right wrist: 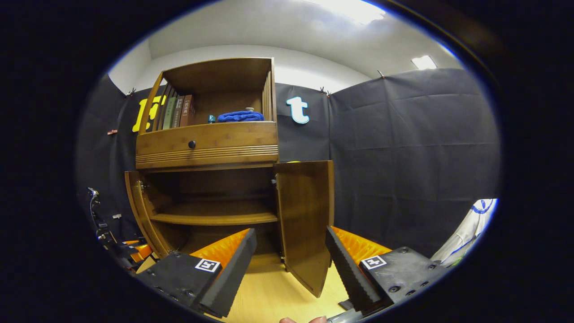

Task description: Open the right door of the double-door shoe cabinet with the right hand, and open the left door with the left hand.

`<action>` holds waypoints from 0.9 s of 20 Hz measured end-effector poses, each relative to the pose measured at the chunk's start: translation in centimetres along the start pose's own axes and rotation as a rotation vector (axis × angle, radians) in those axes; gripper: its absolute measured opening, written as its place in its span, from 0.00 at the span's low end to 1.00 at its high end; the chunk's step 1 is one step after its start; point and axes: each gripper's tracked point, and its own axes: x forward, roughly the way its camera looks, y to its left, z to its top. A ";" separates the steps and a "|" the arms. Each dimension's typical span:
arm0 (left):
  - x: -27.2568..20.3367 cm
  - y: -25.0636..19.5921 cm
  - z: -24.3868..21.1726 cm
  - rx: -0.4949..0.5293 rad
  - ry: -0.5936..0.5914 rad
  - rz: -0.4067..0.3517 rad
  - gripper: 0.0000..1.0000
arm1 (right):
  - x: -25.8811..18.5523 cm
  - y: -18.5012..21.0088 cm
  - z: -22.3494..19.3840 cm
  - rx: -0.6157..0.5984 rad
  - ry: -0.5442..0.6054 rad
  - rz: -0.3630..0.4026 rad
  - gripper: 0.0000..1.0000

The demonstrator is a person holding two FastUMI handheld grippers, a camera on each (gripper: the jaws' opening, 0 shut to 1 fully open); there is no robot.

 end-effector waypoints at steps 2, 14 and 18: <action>-0.8 1.0 -0.2 -0.006 0.000 0.021 0.24 | 0.1 1.0 -0.3 -0.001 0.006 0.024 0.98; -6.0 10.4 -0.4 -0.056 -0.018 0.217 0.10 | -0.4 5.5 -2.4 0.003 0.056 0.138 0.98; -7.8 11.6 -0.6 -0.065 -0.019 0.230 0.05 | -0.2 7.9 -2.3 0.020 0.057 0.184 0.98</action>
